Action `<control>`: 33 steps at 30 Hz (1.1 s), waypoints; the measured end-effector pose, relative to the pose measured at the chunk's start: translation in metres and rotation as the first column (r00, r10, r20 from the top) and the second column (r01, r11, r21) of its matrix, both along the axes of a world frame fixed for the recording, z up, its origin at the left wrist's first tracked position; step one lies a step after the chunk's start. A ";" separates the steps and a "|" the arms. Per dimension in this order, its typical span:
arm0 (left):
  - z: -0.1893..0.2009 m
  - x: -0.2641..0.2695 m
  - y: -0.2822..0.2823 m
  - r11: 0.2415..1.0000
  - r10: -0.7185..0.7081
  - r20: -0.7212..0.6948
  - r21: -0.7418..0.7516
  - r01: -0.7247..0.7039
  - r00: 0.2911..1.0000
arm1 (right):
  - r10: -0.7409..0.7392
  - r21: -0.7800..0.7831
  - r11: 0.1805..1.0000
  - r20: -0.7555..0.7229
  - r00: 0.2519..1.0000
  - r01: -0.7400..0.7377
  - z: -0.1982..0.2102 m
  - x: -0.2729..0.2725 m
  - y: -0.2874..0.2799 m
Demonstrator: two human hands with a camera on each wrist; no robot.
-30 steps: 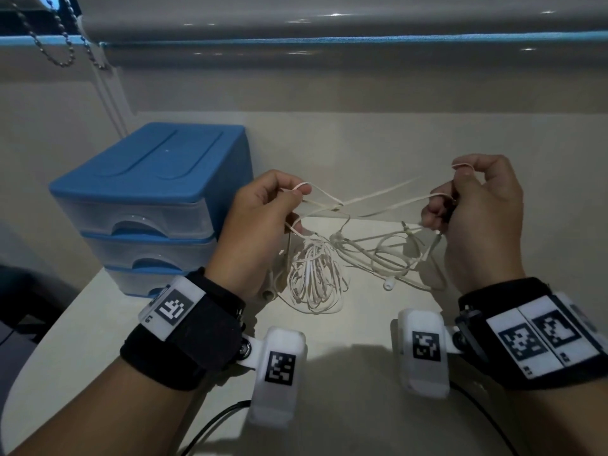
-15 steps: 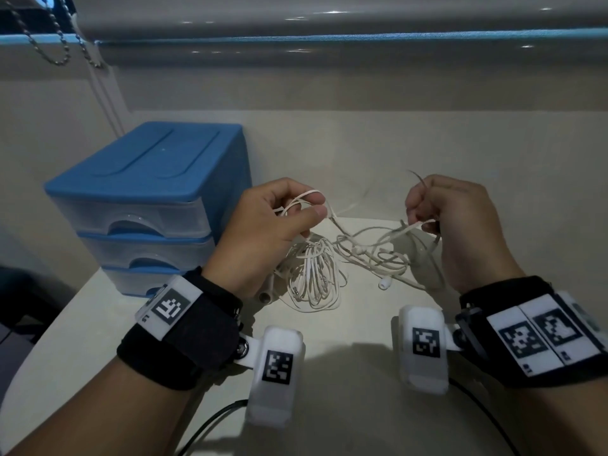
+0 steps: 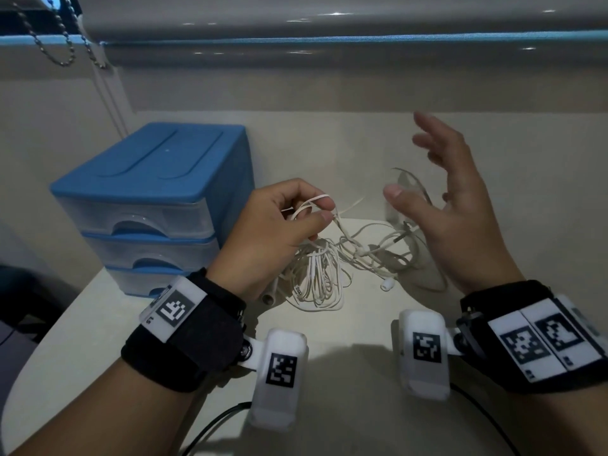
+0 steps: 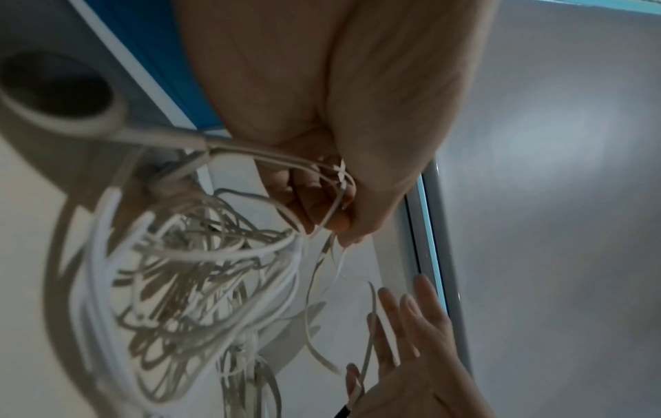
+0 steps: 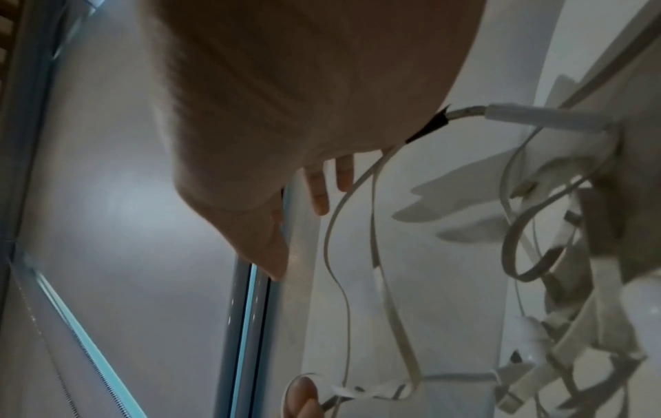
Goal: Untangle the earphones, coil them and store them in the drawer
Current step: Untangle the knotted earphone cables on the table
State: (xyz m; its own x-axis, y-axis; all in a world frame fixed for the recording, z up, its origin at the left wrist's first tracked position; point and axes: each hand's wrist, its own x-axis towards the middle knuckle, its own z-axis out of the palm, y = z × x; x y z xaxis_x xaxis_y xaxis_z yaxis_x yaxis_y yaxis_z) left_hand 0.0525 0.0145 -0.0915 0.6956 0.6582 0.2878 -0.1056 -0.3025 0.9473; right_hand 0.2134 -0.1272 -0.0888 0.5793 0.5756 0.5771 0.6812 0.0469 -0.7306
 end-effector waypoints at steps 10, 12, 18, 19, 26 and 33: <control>0.004 -0.002 -0.005 0.997 -0.067 0.000 0.045 0.067 0.998 | 0.240 -0.323 0.923 0.051 0.969 -0.211 -0.015 0.006 0.010; 0.004 -0.002 -0.006 0.995 -0.087 -0.003 0.045 0.087 0.996 | 0.235 -0.355 0.913 0.056 0.970 -0.200 -0.016 0.007 0.010; 0.004 -0.002 -0.006 0.990 -0.138 0.005 0.039 0.138 0.990 | 0.228 -0.386 0.902 0.043 0.973 -0.195 -0.013 0.002 0.011; 0.004 -0.002 -0.006 0.990 -0.138 0.006 0.037 0.137 0.990 | 0.230 -0.362 0.910 0.032 0.973 -0.203 -0.013 0.002 0.011; 0.004 -0.001 -0.002 0.988 -0.142 0.009 -0.064 0.142 0.990 | 0.056 0.239 0.971 -0.237 0.970 0.003 0.003 -0.002 0.011; 0.003 -0.002 -0.005 0.983 -0.134 -0.010 -0.131 0.132 0.991 | -0.055 0.413 0.868 -0.473 0.879 0.276 0.011 -0.003 0.006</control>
